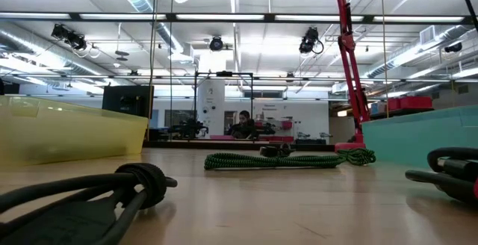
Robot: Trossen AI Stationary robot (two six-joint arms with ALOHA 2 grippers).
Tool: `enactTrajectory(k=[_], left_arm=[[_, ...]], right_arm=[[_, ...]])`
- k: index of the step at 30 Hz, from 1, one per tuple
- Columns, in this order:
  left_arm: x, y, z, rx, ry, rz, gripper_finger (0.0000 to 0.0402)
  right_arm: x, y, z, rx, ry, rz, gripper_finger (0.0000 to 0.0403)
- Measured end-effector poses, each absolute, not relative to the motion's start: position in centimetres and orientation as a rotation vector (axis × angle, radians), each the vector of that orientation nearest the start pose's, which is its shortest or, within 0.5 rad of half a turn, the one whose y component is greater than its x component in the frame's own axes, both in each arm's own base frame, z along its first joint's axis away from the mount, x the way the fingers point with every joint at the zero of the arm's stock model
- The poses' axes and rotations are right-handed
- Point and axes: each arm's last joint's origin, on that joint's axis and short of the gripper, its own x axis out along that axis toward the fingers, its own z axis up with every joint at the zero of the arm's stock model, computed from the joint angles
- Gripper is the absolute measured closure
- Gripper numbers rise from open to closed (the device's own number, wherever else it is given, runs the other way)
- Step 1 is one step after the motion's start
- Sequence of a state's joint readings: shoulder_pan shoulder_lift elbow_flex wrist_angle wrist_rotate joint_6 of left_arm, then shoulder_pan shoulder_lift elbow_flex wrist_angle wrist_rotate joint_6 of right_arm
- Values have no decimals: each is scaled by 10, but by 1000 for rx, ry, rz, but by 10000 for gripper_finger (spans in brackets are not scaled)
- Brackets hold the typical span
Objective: Pick & Place USB Port
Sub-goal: Put the black and blue charger cable into the yellow bin
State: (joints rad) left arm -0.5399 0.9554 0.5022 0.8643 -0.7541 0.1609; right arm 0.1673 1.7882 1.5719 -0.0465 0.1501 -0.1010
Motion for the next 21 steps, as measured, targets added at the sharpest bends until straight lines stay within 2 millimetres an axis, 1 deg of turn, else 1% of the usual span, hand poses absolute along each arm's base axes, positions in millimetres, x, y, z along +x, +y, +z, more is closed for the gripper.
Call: enactTrajectory(k=[3, 4, 7, 10, 14, 16, 18, 21], left_arm=[[178, -84, 301, -87, -307, 234, 378], [178, -84, 301, -86, -307, 233, 382], [178, -84, 300, -87, -298, 250, 382], [177, -85, 297, -80, -259, 305, 382], [173, -91, 289, -44, -163, 396, 382], [169, -96, 285, -37, -121, 447, 382], [163, -102, 280, -44, -83, 498, 382], [152, -113, 272, -36, -29, 568, 382]], right_arm=[[417, 65, 342, -149, 260, 28, 402], [417, 63, 342, -152, 260, 26, 402], [418, 58, 342, -151, 263, 17, 402], [419, 53, 340, -150, 276, 13, 399], [417, 48, 338, -155, 312, 3, 372], [412, 43, 342, -157, 335, -9, 354], [407, 37, 346, -148, 356, -24, 338], [402, 24, 343, -130, 434, -56, 318]])
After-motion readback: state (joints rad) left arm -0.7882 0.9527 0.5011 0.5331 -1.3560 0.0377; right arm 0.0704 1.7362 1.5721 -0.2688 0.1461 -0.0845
